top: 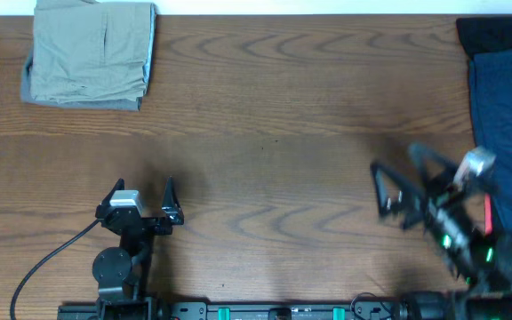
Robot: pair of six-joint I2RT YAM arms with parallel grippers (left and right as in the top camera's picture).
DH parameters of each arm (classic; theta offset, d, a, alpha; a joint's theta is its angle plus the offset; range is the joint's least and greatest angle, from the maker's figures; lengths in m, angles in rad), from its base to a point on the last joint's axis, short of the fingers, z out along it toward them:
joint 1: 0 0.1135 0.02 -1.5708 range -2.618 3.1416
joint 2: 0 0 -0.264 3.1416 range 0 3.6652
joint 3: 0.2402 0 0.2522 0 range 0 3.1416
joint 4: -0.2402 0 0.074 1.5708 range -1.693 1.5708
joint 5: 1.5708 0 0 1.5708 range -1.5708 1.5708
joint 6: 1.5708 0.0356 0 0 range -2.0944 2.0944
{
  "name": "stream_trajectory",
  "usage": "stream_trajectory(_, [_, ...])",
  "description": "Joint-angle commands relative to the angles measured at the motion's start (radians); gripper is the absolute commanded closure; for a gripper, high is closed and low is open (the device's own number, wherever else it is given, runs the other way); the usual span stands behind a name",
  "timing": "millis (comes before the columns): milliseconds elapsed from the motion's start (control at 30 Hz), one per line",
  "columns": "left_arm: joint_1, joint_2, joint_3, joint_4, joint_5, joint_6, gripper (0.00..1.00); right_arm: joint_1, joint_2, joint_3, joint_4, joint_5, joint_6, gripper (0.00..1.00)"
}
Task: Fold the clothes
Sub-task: 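Reach the right gripper to the navy trousers on the right stack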
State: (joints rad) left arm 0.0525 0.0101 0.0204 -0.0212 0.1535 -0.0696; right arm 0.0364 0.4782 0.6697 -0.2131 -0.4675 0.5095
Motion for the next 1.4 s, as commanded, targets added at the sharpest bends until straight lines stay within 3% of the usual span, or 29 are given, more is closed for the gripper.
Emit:
stream_trajectory(0, [0.005,-0.006,-0.016,-0.034,0.015,0.017,0.02,-0.017,0.245,0.219,-0.16,0.385,-0.2,0.01])
stream_trajectory(100, [0.005,-0.006,-0.016,-0.034,0.015,0.017,0.02,-0.017,0.52,0.463,-0.333,0.646,-0.288,0.01])
stream_trajectory(233, [0.005,-0.006,-0.016,-0.035,0.015,0.017,0.02,-0.033,0.884,0.779,-0.533,0.838,-0.412,0.01])
stream_trajectory(367, [0.005,-0.006,-0.016,-0.034,0.015,0.017,0.02,-0.077,1.205,1.072,-0.723,0.998,-0.422,0.01])
stream_trajectory(467, [0.005,-0.006,-0.016,-0.034,0.015,0.017,0.02,-0.1,1.372,1.203,-0.766,1.13,-0.425,0.01])
stream_trajectory(833, [0.005,-0.006,-0.016,-0.035,0.015,0.017,0.02,-0.179,1.688,1.233,-0.583,1.188,-0.719,0.01])
stream_trajectory(1367, [0.005,-0.006,-0.016,-0.034,0.015,0.017,0.02,-0.281,1.946,1.233,-0.374,1.192,-0.848,0.01])
